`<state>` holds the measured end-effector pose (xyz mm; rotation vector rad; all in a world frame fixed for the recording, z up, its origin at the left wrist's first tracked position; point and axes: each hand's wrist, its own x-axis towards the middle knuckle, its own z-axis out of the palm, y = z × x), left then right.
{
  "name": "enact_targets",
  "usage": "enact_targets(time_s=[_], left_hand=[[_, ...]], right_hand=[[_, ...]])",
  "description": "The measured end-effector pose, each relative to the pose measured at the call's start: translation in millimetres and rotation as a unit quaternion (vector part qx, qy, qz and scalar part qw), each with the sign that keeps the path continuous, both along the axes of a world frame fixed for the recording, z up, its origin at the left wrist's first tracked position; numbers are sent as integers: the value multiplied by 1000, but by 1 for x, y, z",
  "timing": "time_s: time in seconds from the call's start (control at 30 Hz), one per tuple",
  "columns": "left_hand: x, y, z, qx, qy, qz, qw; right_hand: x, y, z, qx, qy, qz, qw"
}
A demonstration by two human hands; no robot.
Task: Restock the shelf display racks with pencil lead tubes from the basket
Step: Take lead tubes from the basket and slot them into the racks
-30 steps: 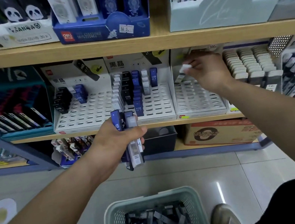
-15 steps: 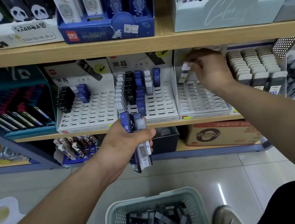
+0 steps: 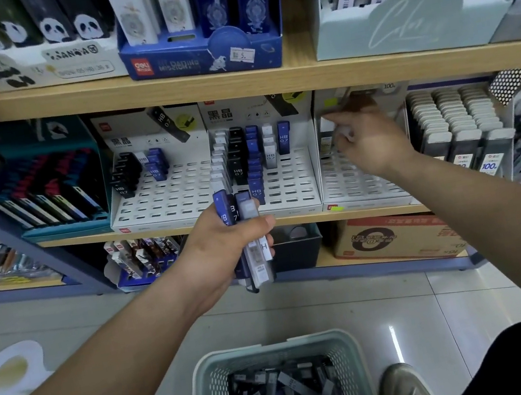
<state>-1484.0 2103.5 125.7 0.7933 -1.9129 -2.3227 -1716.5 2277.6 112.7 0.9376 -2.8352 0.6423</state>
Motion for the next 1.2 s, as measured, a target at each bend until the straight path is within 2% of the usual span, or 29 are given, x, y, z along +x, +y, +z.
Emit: enact_targets(time_s=[0.07,0.13,0.2,0.3,0.4,0.53,0.7,0.83,1.03,1.2], left_hand=[[1,0,6,19,13,13,1000],[3,-1,11,51,23,32,998],[6,-3,15,84,32,58,994],[13,-2,22,112,47,81,989],[24,3,29,136,61,79,986],[38,6,38,161,82,74,981],[51,-2,47,164,86,76,980],[55,-9,47,149,75,83,983],[56,-23,44,85,29,66,994],[54,-29,37,71,30,52,996]], right_hand=[[24,0,11,30,22,-13,999],[55,-2,27,-36,-11,10,999],[98,-9,46,-126,-152,42,979],[158,-20,58,-181,-356,63,915],[196,-27,62,-227,-449,38,863],[218,-30,63,-254,-387,27,886],[224,-37,66,-315,-396,22,862],[227,-46,63,-311,-395,15,864],[222,-53,61,-332,-471,-5,817],[209,-51,59,-373,-465,-6,803]])
